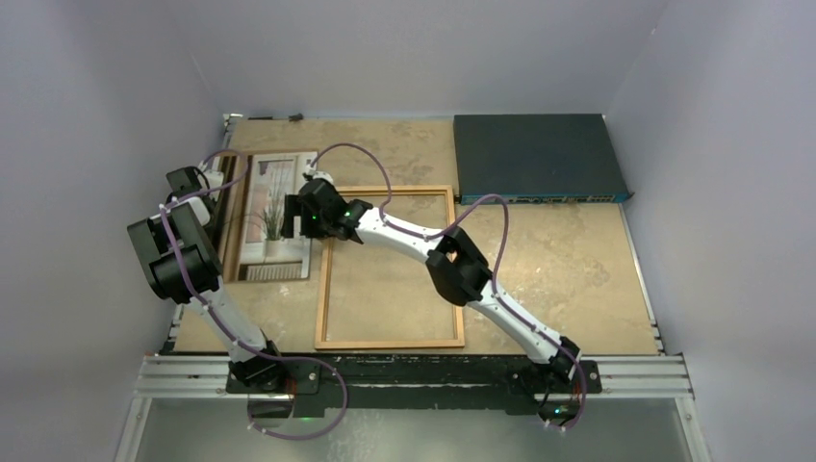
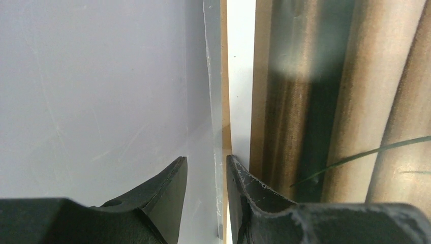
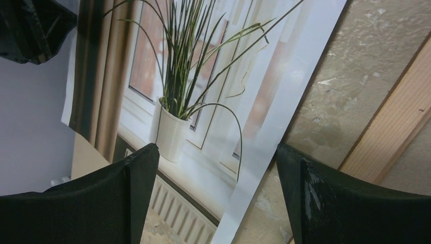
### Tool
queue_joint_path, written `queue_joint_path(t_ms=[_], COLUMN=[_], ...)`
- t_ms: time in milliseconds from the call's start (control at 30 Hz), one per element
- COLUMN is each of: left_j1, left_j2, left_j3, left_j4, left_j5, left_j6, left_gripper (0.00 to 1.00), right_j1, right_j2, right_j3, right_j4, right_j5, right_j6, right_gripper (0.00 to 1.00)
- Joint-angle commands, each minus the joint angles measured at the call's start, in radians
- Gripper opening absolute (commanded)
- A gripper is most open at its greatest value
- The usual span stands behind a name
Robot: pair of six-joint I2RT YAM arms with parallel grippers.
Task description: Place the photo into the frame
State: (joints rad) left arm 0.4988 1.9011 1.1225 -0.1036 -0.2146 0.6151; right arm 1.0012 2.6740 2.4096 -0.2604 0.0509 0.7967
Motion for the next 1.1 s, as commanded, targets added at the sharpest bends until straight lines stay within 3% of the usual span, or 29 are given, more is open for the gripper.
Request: queue_joint_path(t_ms=[0, 367, 567, 700, 933, 1067], left_j1=[0.003, 0.003, 0.008, 0.016, 0.013, 0.012], left_j2=[0.069, 0.088, 0.051, -0.016, -0.052, -0.046], left_j3=[-0.025, -0.035, 0.017, 0.089, 0.088, 0.014], left_j4=[-0.104, -0.165, -0.279, -0.314, -0.079, 0.082], left_j5=[0.067, 0.163, 0.252, 0.227, -0.058, -0.166], left_j6=[0.000, 0.016, 0.016, 0.010, 0.008, 0.039], left_gripper=[0.33, 0.24, 0.23, 0.22, 0.23, 0.23], right_j1=[-0.002, -0.020, -0.021, -0.021, -0.020, -0.018], right_j2=[-0.047, -0.267, -0.219, -0.170, -0.150, -0.137], right_j3=[-0.109, -0.438, -0.347, -0.259, -0.246, -0.232], right_j4=[0.031, 0.457, 0.273, 0.165, 0.147, 0.130], right_j5=[-0.121, -0.259, -0.158, -0.054, -0.010, -0.008], right_j6=[0.028, 0.106, 0.077, 0.041, 0.020, 0.011], right_gripper=[0.88, 0.89, 0.89, 0.89, 0.90, 0.90])
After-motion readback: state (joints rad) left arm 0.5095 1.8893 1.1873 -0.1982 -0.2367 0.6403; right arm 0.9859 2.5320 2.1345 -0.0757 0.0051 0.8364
